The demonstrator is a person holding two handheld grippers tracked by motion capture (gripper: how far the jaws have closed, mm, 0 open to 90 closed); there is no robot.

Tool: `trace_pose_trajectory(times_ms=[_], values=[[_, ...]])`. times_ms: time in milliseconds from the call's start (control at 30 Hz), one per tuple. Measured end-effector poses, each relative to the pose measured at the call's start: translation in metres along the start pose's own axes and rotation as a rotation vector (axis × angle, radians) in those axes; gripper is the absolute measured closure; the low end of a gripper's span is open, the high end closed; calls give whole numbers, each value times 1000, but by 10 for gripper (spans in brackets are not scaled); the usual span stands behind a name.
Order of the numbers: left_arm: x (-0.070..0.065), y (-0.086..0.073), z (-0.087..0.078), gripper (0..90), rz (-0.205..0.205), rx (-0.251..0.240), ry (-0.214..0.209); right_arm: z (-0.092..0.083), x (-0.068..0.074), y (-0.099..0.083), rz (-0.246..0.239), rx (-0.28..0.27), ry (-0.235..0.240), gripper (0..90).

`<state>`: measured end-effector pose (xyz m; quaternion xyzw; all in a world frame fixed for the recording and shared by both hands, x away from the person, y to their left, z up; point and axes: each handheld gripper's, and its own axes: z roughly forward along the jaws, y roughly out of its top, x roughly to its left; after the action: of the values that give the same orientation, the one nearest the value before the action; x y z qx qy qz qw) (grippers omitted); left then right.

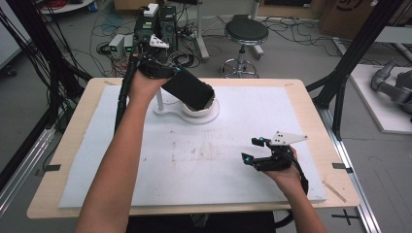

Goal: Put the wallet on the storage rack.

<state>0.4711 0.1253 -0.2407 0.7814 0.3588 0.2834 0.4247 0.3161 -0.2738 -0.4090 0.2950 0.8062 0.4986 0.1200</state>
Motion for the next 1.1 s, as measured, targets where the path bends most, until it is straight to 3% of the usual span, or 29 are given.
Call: trace_pose_trajectory(times_ms=[200,467,533,633,733,900,1100], values=[[1,-3,-25,378,-34,-77,-75,-3,-2,0,4,-1,-8,241],[1,-45,-60,343,-82,-160,-210,-6,-7,-1,16,-6,-29,237],[2,-56,-66,290,-104,-168,-238,-7,-7,-1,25,-9,-34,237],[1,-74,-76,265,-106,-181,-255,-8,-8,-1,30,-12,-43,237],[-1,-94,-82,231,-109,-152,-262,-7,-11,-2,37,-10,-51,236],[-5,-123,-88,172,-125,-144,-278,-7,-17,-3,49,-8,-65,223],[-16,-146,-90,145,-122,-133,-282,-9,-20,-4,53,-5,-78,221]])
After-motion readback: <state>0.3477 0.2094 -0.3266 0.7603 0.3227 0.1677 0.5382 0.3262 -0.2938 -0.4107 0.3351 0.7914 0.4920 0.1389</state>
